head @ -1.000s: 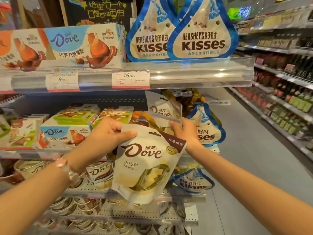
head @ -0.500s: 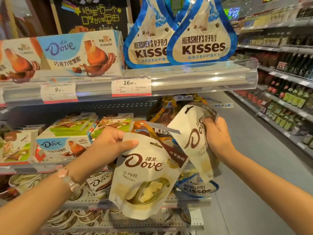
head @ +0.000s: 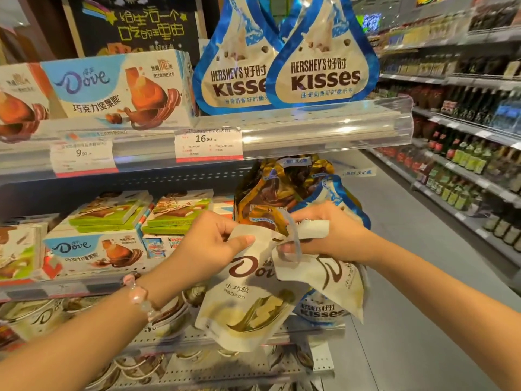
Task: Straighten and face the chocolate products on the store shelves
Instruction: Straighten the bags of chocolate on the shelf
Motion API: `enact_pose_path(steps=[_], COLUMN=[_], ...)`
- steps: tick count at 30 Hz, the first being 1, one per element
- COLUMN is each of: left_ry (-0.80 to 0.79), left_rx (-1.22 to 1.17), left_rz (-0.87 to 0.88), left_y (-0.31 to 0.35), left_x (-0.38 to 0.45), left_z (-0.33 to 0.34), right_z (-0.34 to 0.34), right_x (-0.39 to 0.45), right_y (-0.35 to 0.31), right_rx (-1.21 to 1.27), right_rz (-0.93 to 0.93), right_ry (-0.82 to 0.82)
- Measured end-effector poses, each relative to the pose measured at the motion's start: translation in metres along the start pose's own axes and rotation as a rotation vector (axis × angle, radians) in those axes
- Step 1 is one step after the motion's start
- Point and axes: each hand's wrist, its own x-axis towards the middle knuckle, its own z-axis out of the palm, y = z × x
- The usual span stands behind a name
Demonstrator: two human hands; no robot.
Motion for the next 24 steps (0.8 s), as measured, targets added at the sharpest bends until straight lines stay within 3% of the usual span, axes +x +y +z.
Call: enact_pose_path(steps=[4, 8, 11, 18, 24], left_ry=[-0.136, -0.202, -0.243, -0.188, -0.068], left_rx=[0.008, -0.04, -0.079, 0.004, 0.18], left_rz=[0.134, 0.13, 0.109, 0.15, 0.22], left_y=[-0.005, -0.013, -0.013, -0.022, -0.038], left_x=[-0.004, -0.008, -0.011, -0.007, -0.002], left_z=[0.004, 0.008, 0.009, 0.001, -0.025], right_z=[0.0, 0.005, 0.011, 0.012, -0.003], right_x=[-0.001, -0.012, -0.018, -0.001, 0.002], right_y=[0.003, 0.01, 0.014, 0.004, 0.0], right_rx=[-0.129, -0.169, -0.206, -0.226, 0.062], right_rz=[0.054, 0.136, 0.251, 0.26, 0.157], right_ry=[0.065, 0.009, 0.086, 0.07, 0.205])
